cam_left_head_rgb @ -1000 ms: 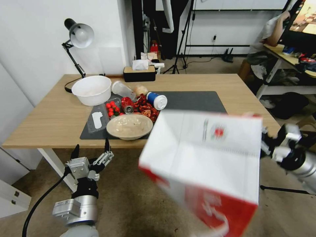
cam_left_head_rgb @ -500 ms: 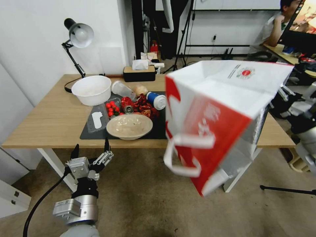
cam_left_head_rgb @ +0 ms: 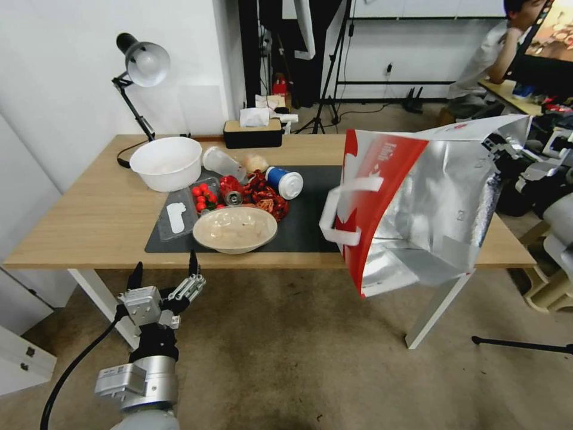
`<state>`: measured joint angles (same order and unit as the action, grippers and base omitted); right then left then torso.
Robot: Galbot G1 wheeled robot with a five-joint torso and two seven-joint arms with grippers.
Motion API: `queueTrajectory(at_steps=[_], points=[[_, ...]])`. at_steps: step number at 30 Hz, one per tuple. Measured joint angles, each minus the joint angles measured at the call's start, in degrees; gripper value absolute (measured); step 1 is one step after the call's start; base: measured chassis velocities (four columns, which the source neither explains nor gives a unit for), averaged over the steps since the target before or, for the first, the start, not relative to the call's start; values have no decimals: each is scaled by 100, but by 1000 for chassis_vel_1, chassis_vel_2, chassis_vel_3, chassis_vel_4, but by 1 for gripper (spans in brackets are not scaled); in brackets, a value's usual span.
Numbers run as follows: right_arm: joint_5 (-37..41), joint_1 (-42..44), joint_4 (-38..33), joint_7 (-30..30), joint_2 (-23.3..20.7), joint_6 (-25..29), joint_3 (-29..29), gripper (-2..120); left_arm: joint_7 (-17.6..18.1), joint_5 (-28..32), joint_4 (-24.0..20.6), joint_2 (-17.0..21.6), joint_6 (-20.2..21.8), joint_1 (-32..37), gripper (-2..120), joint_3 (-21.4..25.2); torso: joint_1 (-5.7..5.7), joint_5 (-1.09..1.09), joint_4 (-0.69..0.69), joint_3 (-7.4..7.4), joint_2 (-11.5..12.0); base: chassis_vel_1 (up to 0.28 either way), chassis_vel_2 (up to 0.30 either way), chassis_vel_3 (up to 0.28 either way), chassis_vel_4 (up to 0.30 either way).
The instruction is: Pick up the food delivery bag from the floor and place it on the table.
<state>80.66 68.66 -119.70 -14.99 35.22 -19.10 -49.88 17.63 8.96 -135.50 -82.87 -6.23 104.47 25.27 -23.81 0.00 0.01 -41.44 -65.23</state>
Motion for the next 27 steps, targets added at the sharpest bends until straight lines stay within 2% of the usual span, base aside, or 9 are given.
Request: queueTrajectory(at_steps=[12,27], points=[[128,-487,339,-391,-266,-232,238,0,-8,-46,-49,-45,-52,43,100,-28,1,0,0,1,3,0,0,0,0],[321,-993,870,-322,-395,-390,855,0,9,-60,-38,-31,-146,53,100,-28,1,0,0,2,4,0,0,0,0]])
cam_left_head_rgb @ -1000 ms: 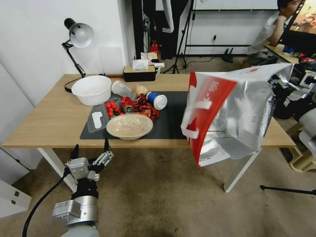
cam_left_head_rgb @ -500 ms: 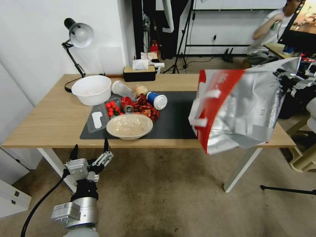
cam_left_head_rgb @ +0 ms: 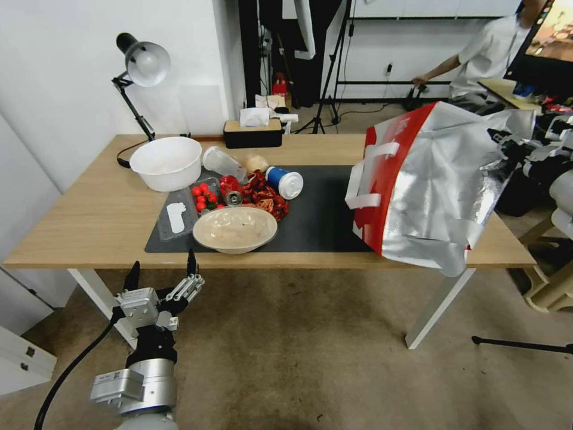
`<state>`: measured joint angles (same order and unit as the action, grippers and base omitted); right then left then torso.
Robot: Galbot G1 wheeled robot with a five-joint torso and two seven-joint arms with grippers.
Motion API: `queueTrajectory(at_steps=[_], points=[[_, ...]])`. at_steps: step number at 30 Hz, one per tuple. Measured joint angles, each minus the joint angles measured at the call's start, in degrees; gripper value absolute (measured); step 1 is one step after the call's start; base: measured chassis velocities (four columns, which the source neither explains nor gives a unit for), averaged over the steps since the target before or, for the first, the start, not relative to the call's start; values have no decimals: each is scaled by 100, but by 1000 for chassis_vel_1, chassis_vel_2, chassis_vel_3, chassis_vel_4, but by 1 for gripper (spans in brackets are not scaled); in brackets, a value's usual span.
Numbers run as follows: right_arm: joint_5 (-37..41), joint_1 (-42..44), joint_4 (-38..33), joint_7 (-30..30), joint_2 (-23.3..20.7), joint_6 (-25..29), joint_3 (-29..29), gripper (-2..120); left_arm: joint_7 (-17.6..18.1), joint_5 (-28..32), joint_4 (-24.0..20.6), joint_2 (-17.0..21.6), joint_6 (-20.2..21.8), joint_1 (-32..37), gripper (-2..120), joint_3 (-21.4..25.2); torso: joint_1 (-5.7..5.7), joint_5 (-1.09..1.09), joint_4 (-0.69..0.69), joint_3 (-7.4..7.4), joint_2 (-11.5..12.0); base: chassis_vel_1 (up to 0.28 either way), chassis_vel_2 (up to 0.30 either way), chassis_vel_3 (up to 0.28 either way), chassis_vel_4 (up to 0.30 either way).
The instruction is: Pick up the food delivery bag from the floor and place it on the table.
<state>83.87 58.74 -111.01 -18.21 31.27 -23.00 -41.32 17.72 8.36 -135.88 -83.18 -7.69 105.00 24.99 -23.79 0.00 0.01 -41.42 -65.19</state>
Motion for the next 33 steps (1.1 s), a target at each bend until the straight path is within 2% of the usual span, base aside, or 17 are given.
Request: queueTrajectory(at_steps=[11,14,16,17,18,22,24,28,31,32,33], points=[[-40,-231,69,-258,-28,-7,220,0,12,-57,-8,-22,-58,52,100,-5,0,0,0,1,1,0,0,0,0],[-83,-239,81,-304,-30,4,224,4,12,-67,-8,-26,-69,65,100,-5,1,0,0,1,1,0,0,0,0],[-130,-312,117,-385,-27,35,266,17,10,-71,-16,-27,-75,73,100,-5,1,0,0,1,1,0,0,0,0],[-148,-327,127,-385,-26,46,274,18,4,-70,-27,-27,-75,78,100,-5,1,-1,0,1,1,0,0,0,0],[-182,-355,152,-356,-26,74,289,25,-7,-70,-59,-27,-72,93,100,-1,1,0,0,1,1,0,0,0,0],[-205,-395,182,-257,-37,105,299,34,-23,-68,-146,-33,-50,144,100,18,1,0,0,1,1,0,0,0,0],[-229,-402,207,-116,-44,160,279,47,-30,-152,-215,-75,-80,257,100,10,1,0,0,1,1,0,0,0,0],[-259,-393,186,-57,-41,195,253,55,-30,-196,-239,-91,-116,313,100,0,1,0,0,1,1,0,0,0,0],[-318,-382,123,0,-37,249,243,68,-31,-207,-267,-92,-127,330,100,-1,1,0,0,1,1,0,0,0,0],[-318,-382,123,0,-37,249,243,68,-31,-207,-267,-92,-127,330,100,-1,1,0,0,1,1,0,0,0,0],[-346,-357,103,31,-55,265,230,76,-30,-207,-267,-93,-126,321,100,-9,1,0,0,1,1,0,0,0,0]])
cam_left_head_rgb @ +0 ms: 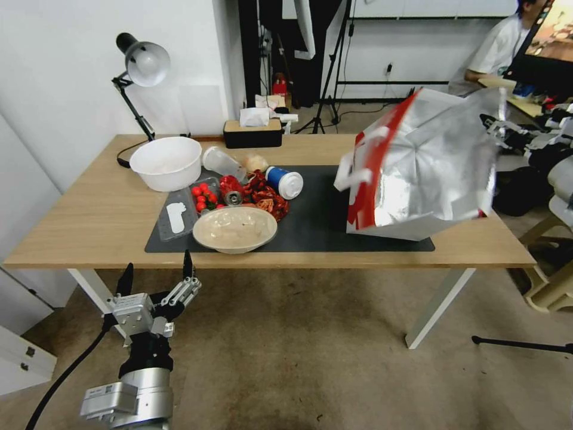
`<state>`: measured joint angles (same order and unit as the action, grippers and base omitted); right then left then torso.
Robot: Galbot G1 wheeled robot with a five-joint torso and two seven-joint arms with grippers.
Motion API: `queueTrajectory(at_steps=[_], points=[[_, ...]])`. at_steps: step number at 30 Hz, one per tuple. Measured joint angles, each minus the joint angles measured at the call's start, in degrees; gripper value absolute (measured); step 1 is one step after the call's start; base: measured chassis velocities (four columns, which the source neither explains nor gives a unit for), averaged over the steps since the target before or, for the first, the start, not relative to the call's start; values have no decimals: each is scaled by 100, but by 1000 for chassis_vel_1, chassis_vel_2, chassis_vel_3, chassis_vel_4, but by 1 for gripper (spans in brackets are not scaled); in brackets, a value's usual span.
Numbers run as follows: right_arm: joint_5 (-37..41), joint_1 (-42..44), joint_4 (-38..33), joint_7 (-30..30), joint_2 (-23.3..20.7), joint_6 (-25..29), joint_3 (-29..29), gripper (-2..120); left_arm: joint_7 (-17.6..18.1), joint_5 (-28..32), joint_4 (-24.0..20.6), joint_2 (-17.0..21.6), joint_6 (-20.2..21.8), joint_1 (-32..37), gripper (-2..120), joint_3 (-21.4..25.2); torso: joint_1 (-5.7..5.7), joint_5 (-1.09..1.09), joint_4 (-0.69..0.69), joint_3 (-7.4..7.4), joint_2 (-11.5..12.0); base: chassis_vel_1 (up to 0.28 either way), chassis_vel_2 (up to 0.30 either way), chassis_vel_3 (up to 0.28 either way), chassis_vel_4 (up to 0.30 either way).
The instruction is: Pick up the food delivery bag from the floor and place it on the table.
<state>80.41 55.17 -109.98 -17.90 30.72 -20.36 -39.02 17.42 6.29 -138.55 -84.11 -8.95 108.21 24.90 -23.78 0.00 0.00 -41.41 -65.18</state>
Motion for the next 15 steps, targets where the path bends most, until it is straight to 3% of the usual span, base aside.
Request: queueTrajectory(at_steps=[6,15], points=[[-48,203,-60,105,-92,-4,-168,98,17,17,0,35,40,-21,100,-36,0,0,1,0,0,0,0,0,0],[-49,390,-196,32,-94,-124,-289,100,-2,88,-36,95,149,-56,100,-30,0,0,1,0,0,0,0,0,0]])
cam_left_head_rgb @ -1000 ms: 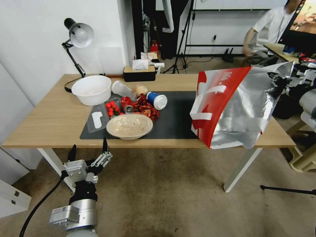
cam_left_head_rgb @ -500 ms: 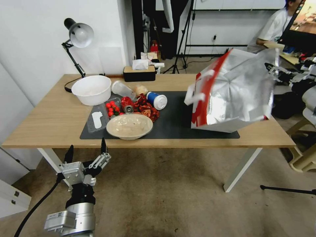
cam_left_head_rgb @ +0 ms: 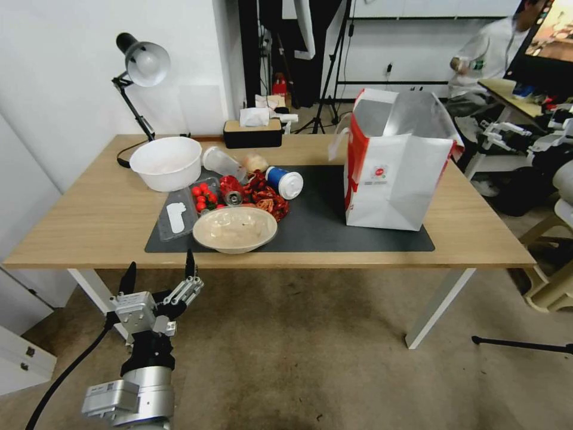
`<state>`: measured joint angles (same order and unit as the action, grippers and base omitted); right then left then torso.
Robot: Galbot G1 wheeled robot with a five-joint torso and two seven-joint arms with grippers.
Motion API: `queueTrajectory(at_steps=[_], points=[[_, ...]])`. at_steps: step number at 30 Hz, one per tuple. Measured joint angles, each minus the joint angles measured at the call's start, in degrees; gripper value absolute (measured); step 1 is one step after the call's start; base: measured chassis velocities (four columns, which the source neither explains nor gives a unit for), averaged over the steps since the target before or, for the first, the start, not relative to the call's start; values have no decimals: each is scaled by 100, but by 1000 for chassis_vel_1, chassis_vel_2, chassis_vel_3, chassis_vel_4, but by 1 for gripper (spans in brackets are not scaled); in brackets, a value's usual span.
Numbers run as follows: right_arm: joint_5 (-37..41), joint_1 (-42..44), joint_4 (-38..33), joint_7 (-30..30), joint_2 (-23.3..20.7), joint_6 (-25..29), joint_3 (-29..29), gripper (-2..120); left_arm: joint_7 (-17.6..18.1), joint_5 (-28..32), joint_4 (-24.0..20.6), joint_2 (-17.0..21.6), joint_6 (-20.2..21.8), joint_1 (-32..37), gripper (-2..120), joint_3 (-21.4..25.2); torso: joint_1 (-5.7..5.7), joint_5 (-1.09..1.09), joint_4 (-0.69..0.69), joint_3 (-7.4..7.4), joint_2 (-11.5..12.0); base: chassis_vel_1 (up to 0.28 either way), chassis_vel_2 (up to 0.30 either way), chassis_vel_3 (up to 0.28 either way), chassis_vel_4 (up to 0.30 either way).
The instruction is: Pick up the food delivery bag from the floor and place it on the table.
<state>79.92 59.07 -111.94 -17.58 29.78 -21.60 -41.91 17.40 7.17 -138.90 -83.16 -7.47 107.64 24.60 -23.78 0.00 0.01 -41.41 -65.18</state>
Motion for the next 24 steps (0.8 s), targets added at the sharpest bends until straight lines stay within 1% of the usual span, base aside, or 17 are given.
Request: queueTrajectory(at_steps=[5,9,10,11,13,14,15,17,18,19,20,21,22,24], points=[[13,95,-118,12,32,-14,-56,100,18,72,-74,13,91,26,100,8,0,0,0,0,0,0,0,0,0],[-263,379,-379,291,132,218,-183,100,13,104,-128,9,175,35,100,22,0,-1,-1,0,0,0,0,0,0],[-712,565,-508,492,209,499,-211,100,18,98,-137,0,184,30,100,38,0,-1,0,0,0,0,0,0,0],[-712,565,-508,492,209,499,-211,100,18,98,-137,0,184,30,100,38,0,-1,0,0,0,0,0,0,0],[-1258,797,-669,736,336,825,-228,100,43,93,-150,-8,239,20,100,61,0,-1,0,0,0,0,0,0,0],[-1592,995,-843,859,469,1045,-242,100,40,96,-157,-12,272,15,100,80,0,0,0,0,0,0,0,0,0],[-1592,995,-843,859,469,1045,-242,100,40,96,-157,-12,272,15,100,80,0,0,0,0,0,0,0,0,0],[-2096,1377,-1089,1021,645,1393,-286,100,-26,96,-150,-22,274,8,100,104,0,-1,-1,0,0,0,0,0,0],[-2096,1377,-1089,1021,645,1393,-286,100,-26,96,-150,-22,274,8,100,104,0,-1,-1,0,0,0,0,0,0],[-2259,1515,-1155,1062,692,1519,-297,100,-63,96,-138,-24,270,9,100,105,0,-1,0,0,0,0,0,0,0],[-2619,1790,-1245,1134,790,1891,-310,100,-154,94,-101,-26,225,10,100,113,0,-1,0,0,0,0,0,0,0],[-2826,1915,-1259,1178,844,2102,-310,100,-214,93,-71,-27,189,9,100,121,0,-1,0,1,0,0,0,0,0],[-2826,1915,-1259,1178,844,2102,-310,100,-214,93,-71,-27,189,9,100,121,0,-1,0,1,0,0,0,0,0],[-3401,2273,-1275,1262,1026,2669,-311,100,-374,92,32,-20,79,-3,100,141,0,0,0,0,0,0,0,0,0]])
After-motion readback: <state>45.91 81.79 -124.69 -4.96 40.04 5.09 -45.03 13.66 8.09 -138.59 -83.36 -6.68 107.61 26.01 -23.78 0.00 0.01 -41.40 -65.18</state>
